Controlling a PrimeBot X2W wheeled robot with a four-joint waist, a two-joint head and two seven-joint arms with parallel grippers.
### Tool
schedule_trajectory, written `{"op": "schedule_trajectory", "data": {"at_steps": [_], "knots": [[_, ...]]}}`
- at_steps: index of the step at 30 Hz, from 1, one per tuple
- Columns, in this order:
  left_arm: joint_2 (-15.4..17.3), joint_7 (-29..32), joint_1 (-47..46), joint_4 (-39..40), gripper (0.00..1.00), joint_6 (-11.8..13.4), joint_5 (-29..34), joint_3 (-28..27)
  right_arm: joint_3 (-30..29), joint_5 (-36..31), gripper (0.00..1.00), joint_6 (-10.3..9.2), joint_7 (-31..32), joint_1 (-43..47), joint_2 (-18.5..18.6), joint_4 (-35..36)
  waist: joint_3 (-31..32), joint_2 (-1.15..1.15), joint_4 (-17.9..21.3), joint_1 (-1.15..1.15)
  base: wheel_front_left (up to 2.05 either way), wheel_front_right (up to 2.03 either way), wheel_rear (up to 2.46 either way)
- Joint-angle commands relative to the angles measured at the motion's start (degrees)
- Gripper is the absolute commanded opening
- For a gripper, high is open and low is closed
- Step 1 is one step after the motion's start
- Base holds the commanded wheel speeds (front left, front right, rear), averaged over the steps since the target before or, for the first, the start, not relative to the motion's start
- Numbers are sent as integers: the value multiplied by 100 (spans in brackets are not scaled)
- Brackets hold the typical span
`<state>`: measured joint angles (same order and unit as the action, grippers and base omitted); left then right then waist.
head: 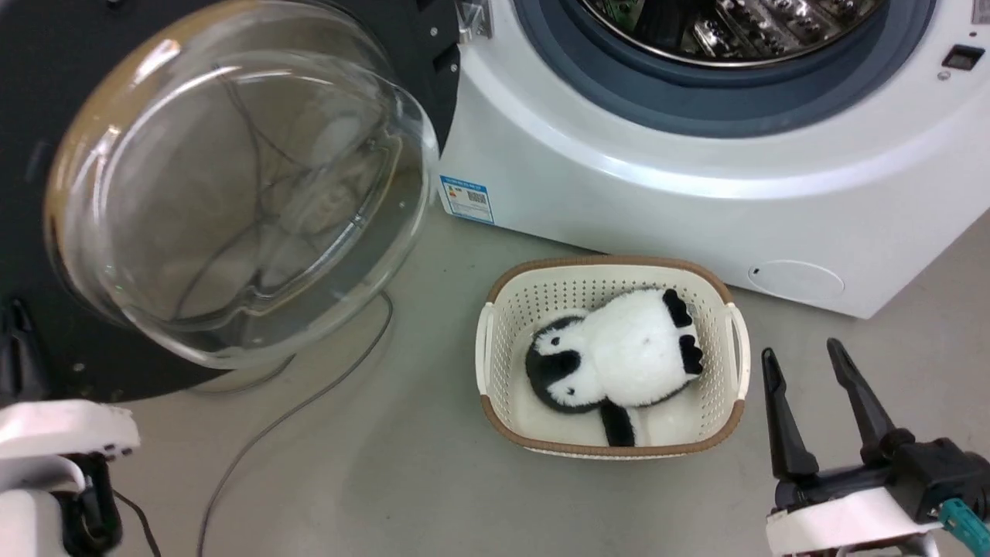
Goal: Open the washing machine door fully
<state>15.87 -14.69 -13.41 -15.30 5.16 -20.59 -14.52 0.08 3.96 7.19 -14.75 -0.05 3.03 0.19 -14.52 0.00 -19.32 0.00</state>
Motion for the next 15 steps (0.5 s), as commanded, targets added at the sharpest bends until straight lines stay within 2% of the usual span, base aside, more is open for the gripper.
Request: {"op": "schedule_trajectory", "data": {"at_steps": [1,15], "knots": [[60,-30,-171,-108,0,-47,-7,-79,-14,-53,100,30,-25,-136,-15,7,-51,0,28,0,0,0,0],[526,-30,-1244,-1475,0,-365,39,-474,4,-139,100,30,-25,-291,-15,-19,-209,0,276,0,0,0,0]]}}
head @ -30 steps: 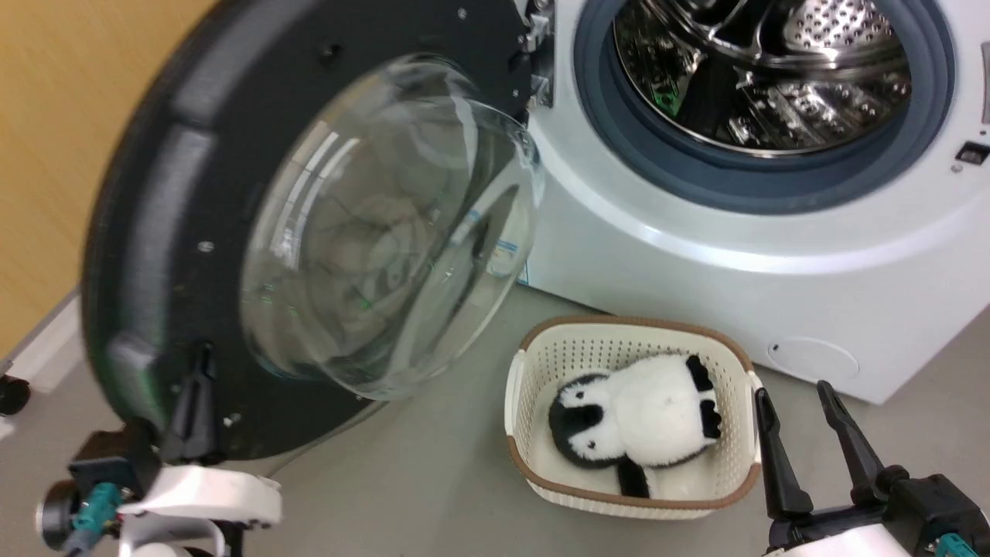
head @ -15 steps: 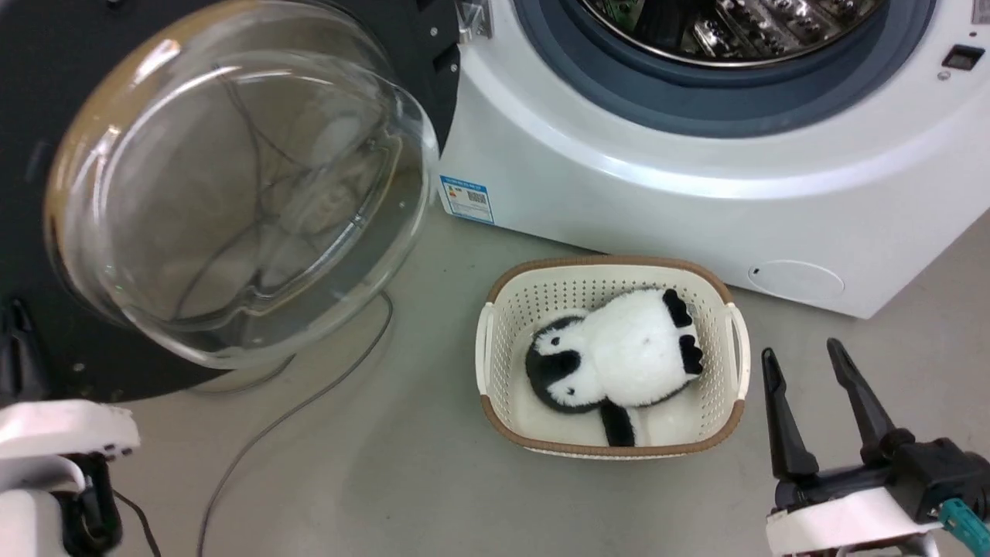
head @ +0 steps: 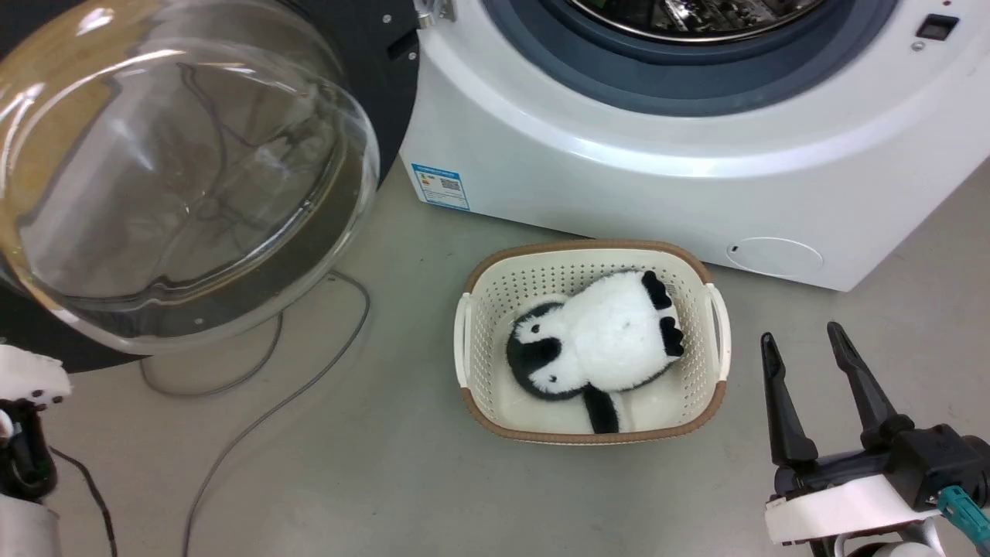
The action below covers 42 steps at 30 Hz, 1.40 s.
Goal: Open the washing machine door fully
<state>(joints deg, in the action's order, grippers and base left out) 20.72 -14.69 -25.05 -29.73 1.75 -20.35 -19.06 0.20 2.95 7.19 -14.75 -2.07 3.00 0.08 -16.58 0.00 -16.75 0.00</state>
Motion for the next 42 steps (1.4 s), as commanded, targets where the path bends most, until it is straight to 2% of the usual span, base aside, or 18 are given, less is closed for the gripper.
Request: {"op": "schedule_trajectory", "data": {"at_steps": [1,7,16,24,35,36,37,38,42], "knots": [[64,-30,-113,-88,0,-33,25,-51,-6,-35,100,30,-25,-90,-13,-8,2,0,43,0,0,0,0],[43,-30,-96,-163,0,-120,149,-184,-82,41,100,30,-25,-20,-13,-22,161,0,116,0,0,0,0],[-245,-30,598,477,0,-356,588,-125,-149,203,100,30,-25,248,-13,-38,782,0,186,0,0,0,0],[-709,-30,1081,1171,0,-564,985,470,-271,295,100,30,-25,487,-13,6,1176,0,132,0,0,0,0],[-1242,-30,1664,1981,0,-634,1336,1152,-491,319,100,30,-25,629,-13,85,1371,0,324,0,0,0,0],[-1278,-30,1710,2035,9,-637,1363,1205,-495,323,100,30,-25,639,-13,85,1391,0,360,0,0,0,0],[-1314,-30,1758,2079,73,-630,1386,1244,-489,328,100,30,-25,646,-13,83,1409,0,403,0,0,0,0],[-1350,-30,1801,2137,100,-633,1403,1287,-482,337,100,30,-25,654,-13,83,1429,0,442,0,0,0,0],[-1448,-30,1995,2208,100,-671,1410,1423,-452,356,100,30,-25,685,-13,97,1490,0,641,0,0,0,0]]}}
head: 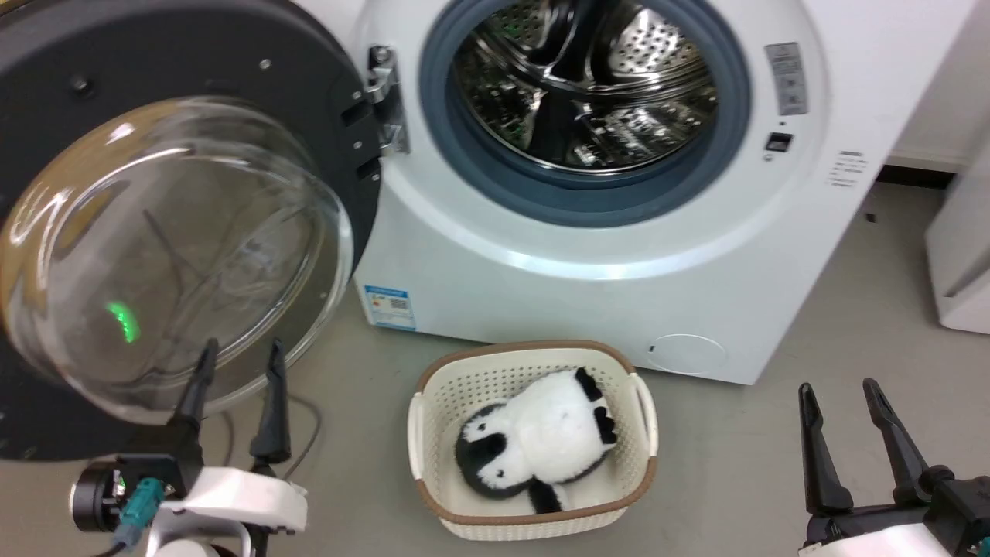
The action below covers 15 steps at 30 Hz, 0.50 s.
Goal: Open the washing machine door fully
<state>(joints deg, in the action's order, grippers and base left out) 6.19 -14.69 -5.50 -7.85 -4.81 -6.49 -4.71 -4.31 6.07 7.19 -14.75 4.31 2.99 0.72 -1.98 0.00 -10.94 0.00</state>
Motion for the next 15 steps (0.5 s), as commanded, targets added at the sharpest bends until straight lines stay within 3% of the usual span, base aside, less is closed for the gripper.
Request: {"op": "schedule_trajectory", "data": {"at_steps": [1,15], "knots": [[-11,-30,78,24,100,-28,19,16,2,47,100,30,-25,54,-12,36,40,0,116,0,0,0,0],[-140,-30,439,28,100,12,187,55,77,102,100,30,-25,134,-12,52,144,0,841,0,0,0,0]]}}
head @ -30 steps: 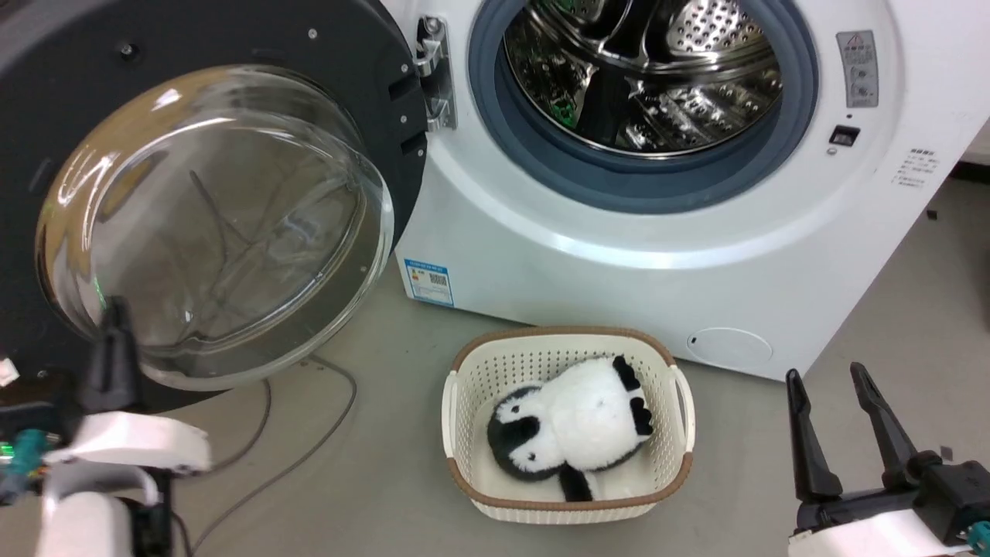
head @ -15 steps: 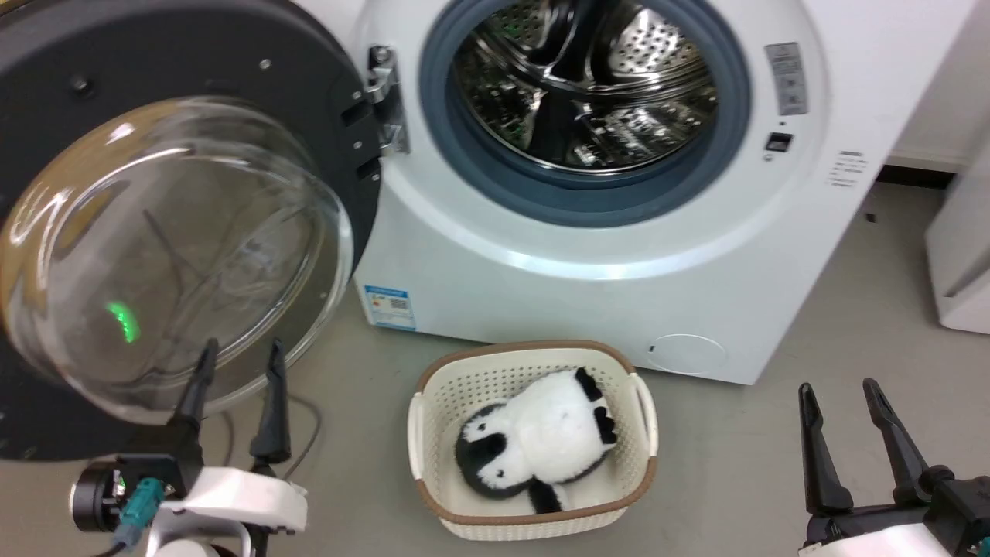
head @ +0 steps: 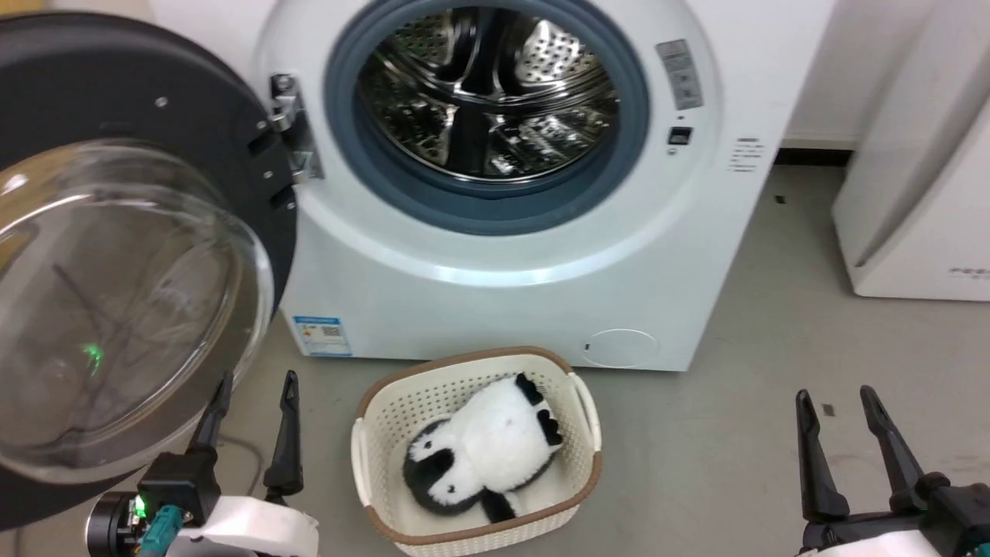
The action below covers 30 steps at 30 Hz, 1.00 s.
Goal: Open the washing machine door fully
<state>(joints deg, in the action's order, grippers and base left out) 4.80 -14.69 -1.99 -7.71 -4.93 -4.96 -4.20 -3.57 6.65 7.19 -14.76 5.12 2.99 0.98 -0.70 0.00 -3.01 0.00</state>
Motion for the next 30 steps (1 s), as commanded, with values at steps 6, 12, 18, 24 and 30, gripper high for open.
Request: {"op": "schedule_trajectory", "data": {"at_steps": [6,12,18,24,30], "knots": [[-53,-30,202,-20,100,39,71,-3,50,55,100,30,-24,71,-12,14,60,0,198,0,0,0,0],[-54,7,191,-20,0,15,32,4,35,46,0,-3,5,29,0,-5,76,0,247,0,0,0,0],[-57,52,190,3,0,28,44,10,44,27,0,-9,46,15,0,-10,76,0,251,0,0,0,0],[-63,122,191,41,0,51,66,30,60,-7,0,-7,116,-11,-1,-15,76,0,253,0,0,0,0],[-70,192,191,79,0,74,89,50,75,-42,0,-5,187,-37,-1,-19,76,0,256,0,0,0,0]]}}
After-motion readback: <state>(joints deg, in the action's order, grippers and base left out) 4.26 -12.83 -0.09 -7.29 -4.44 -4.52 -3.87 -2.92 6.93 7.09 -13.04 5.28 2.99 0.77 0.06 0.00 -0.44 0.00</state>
